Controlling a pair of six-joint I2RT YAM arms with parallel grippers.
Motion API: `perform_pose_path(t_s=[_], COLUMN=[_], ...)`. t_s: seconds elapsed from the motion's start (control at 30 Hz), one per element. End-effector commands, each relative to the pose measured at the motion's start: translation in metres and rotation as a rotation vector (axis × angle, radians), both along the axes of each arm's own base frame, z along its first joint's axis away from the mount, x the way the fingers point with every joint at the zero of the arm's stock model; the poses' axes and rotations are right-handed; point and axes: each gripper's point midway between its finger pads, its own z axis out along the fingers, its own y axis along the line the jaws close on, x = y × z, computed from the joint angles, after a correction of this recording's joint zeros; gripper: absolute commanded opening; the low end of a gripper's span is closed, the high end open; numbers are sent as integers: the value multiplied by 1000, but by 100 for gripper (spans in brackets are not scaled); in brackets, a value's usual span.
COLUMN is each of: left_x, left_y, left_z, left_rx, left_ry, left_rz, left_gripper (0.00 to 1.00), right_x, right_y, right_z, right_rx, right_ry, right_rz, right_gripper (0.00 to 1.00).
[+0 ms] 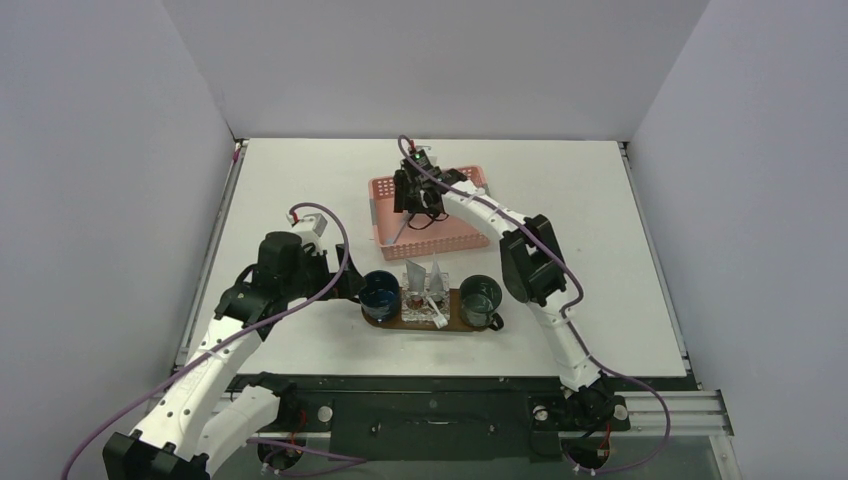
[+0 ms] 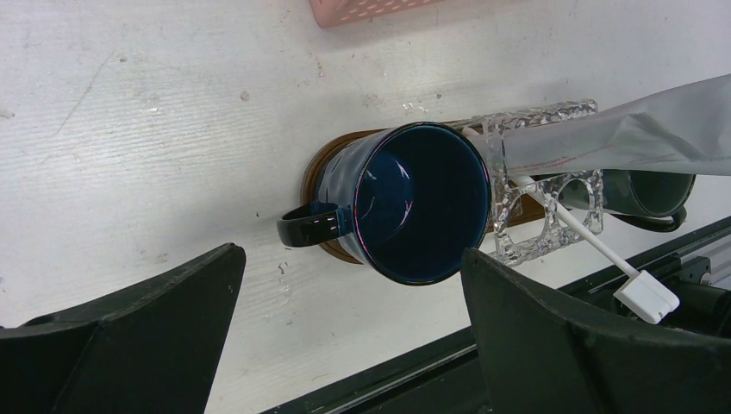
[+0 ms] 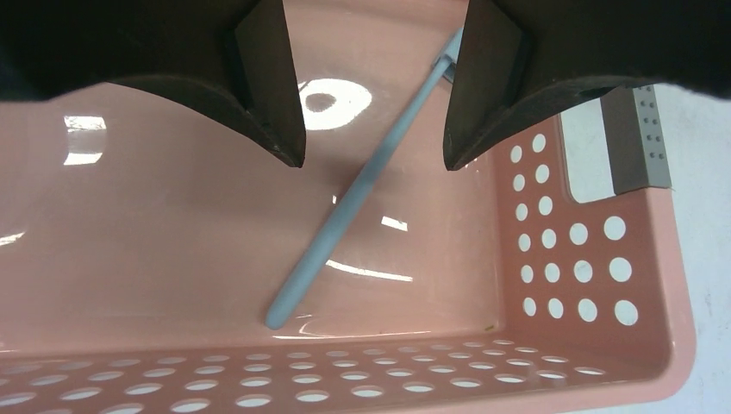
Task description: Prepare toiletry sets of a toothbrush and toothpaste on the tray
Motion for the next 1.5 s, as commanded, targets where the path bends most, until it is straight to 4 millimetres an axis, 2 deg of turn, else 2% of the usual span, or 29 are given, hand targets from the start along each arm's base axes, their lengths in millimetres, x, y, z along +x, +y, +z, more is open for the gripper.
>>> perform_pose_path(t_s=[0.0,0.63,0.87,1.2,1.4,1.47], left_x=[8,8,8,8,9,9], left_y=[-2,-3,-3,-4,-4,-4], left_z=[17,18,17,17,16,16], left_rx=[-18,-22,-21,-22,-21,-21], left_ry=[-72,-75,-72,-67,-64,-64], left_rz=[-8,-10,-10,-14,-13,-13], left_gripper=[96,96,96,96,96,96], right_x=[16,7,-1,-1,-2,-2], right_y=[18,10,4,-18,-26,-31], right_z=[25,-23,-38,-46,-51,-51], right_rx=[34,-177,-217,-193,-197,-199], right_ry=[-97,-77,-35,9,27,32], right_rz=[-31,-10,22,-4,-6,-12], right_gripper=[56,56,51,26,1,0])
